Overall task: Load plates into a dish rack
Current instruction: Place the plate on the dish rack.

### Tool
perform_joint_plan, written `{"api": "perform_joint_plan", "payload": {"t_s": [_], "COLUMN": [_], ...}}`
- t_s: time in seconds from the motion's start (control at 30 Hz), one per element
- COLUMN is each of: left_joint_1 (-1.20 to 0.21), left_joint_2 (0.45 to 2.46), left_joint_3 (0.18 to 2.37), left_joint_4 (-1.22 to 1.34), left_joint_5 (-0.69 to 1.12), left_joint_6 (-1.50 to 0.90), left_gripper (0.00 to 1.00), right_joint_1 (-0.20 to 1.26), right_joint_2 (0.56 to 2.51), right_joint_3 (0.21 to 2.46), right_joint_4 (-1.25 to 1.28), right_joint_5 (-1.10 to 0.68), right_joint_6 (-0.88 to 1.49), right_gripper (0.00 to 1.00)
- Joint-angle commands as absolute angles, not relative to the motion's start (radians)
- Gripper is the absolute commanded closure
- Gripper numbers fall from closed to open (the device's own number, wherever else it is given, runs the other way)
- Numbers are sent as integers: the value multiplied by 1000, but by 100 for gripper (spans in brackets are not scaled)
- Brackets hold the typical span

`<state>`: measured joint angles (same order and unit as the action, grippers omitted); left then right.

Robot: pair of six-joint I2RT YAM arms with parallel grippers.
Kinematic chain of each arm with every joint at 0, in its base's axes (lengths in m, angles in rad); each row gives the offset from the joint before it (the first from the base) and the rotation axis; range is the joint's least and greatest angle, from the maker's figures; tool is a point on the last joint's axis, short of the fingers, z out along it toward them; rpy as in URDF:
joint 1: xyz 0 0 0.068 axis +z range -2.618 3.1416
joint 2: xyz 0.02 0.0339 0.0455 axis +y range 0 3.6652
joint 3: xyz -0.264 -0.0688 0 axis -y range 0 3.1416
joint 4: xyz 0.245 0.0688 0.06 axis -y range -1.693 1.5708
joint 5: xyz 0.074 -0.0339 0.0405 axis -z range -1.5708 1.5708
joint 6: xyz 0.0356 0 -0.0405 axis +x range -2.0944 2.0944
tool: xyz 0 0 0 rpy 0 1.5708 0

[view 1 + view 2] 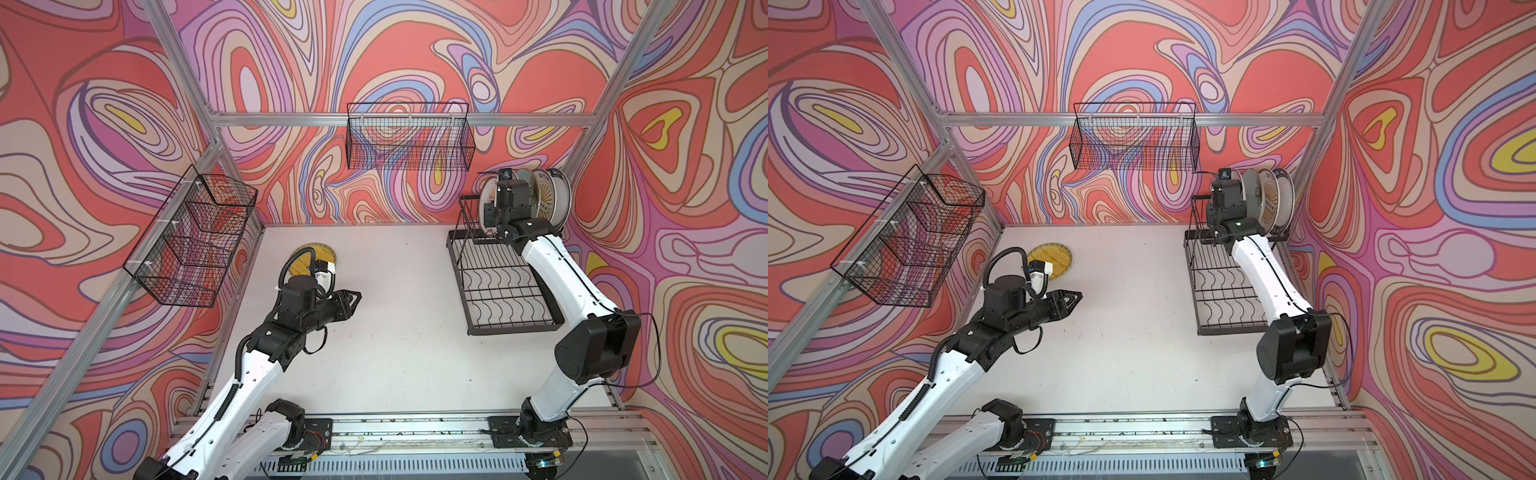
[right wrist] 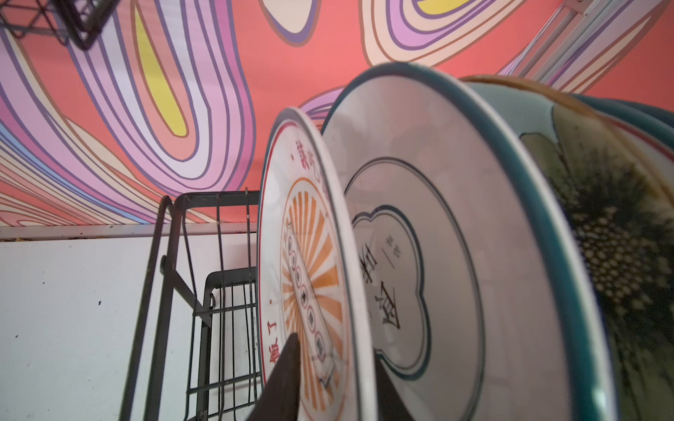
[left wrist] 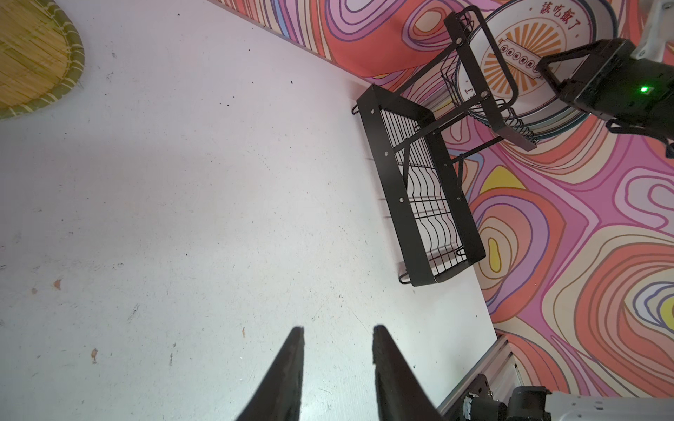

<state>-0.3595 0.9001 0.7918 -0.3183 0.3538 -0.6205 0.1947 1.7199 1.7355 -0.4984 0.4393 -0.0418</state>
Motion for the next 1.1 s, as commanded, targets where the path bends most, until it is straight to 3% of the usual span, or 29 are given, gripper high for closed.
{"api": "perform_joint_plan", "payload": {"t_s": [0.0, 0.7, 1.07], "left_joint_1": [-361, -361, -362], "left_joint_2": [910, 961, 981], "left_joint_3": [821, 836, 846], "left_joint_4": [-327, -313, -341], "left_joint_5": [342, 351, 255], "left_joint_6": [-603, -600, -599], "left_gripper": [65, 64, 64], "right_joint_1": [187, 187, 188], "right_joint_2": [1712, 1590, 1504], "right_joint_3": [1746, 1750, 1745], "right_joint_4": [-492, -522, -538], "right_joint_5": [430, 314, 115], "right_joint_6": [-35, -22, 17], "right_gripper": [70, 56, 54]}}
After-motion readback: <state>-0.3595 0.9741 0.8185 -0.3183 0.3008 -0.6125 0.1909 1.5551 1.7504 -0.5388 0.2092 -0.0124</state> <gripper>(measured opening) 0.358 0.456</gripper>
